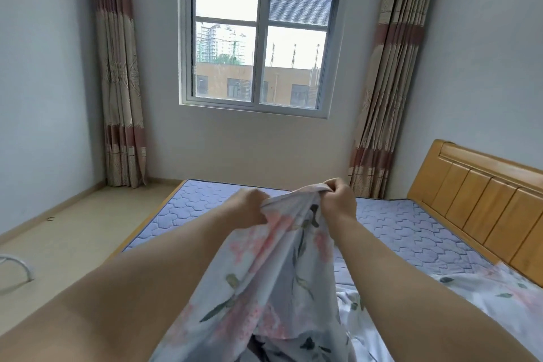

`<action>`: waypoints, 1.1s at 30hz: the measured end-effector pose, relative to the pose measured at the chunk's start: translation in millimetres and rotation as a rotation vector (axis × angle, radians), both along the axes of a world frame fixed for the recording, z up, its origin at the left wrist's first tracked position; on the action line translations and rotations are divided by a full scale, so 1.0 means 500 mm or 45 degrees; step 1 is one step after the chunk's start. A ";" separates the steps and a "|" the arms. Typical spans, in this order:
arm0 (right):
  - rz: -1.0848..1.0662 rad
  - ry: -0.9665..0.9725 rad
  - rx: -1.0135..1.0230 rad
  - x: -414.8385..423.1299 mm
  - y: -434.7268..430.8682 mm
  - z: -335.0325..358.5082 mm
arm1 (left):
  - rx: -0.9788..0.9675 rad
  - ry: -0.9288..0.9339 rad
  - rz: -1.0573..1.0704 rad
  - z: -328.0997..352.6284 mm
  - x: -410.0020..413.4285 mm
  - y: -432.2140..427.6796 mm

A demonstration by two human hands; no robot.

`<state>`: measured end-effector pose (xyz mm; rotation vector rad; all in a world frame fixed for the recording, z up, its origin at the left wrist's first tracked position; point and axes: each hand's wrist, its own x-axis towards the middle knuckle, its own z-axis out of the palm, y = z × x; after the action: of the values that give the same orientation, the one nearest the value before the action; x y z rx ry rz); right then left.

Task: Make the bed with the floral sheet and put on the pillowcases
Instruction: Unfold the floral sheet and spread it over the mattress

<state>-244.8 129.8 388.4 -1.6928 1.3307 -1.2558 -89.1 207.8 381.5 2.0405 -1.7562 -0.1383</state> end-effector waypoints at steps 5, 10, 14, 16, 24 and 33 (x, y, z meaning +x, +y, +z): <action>-0.221 -0.246 -0.071 -0.048 -0.004 0.015 | 0.088 0.210 0.390 -0.064 0.059 0.017; -0.029 0.018 -0.005 -0.037 -0.001 -0.004 | -0.290 0.768 0.308 -0.032 0.028 -0.002; 0.564 0.244 0.121 0.015 0.015 -0.029 | -0.429 0.869 0.062 0.019 -0.034 -0.012; 0.655 0.302 0.133 0.031 0.029 -0.037 | -0.398 0.765 -0.060 0.026 -0.053 -0.010; 0.307 -0.045 -0.081 0.028 0.024 -0.015 | 0.074 0.074 0.246 -0.045 0.021 0.025; 0.219 -0.224 -0.137 0.003 0.027 -0.001 | -0.464 1.089 0.317 -0.021 0.034 0.025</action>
<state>-243.2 143.2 388.0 -1.6869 1.0094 -1.3606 -72.3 220.2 370.9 1.5606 -0.9134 -0.4888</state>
